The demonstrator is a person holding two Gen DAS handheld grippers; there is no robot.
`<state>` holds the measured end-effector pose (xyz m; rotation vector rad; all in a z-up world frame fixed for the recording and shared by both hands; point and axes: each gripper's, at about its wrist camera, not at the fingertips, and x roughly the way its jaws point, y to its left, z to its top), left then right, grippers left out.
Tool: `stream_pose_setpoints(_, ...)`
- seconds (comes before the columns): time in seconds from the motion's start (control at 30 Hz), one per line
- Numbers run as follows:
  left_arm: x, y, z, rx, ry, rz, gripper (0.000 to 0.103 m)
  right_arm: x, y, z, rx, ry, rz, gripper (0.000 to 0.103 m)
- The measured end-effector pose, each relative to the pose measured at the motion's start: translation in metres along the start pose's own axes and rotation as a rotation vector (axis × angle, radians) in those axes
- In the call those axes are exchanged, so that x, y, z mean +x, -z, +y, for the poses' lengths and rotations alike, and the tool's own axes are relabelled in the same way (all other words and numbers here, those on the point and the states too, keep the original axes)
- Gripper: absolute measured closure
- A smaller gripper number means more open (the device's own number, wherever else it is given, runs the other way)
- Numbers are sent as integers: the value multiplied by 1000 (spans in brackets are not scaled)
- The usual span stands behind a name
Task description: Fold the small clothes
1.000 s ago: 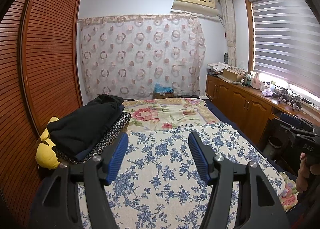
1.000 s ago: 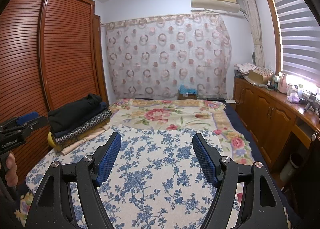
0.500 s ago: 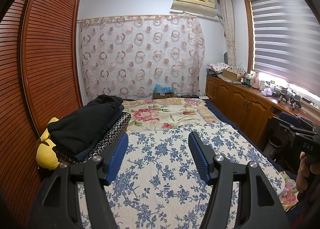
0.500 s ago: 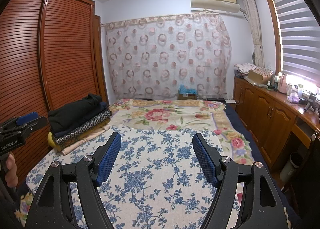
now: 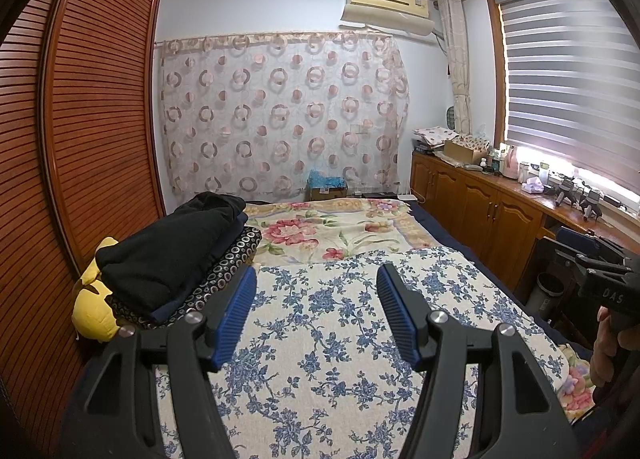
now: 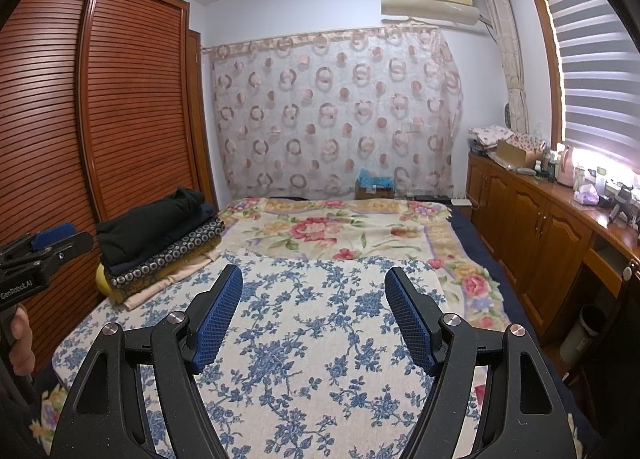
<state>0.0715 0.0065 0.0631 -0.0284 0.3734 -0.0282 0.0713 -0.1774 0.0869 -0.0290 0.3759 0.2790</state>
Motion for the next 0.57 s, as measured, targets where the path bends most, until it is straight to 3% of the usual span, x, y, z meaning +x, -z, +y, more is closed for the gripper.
stream_pose_setpoints(0.57,-1,1,0,1,0,-1,41,0,0,1,-1,-1,-2,27)
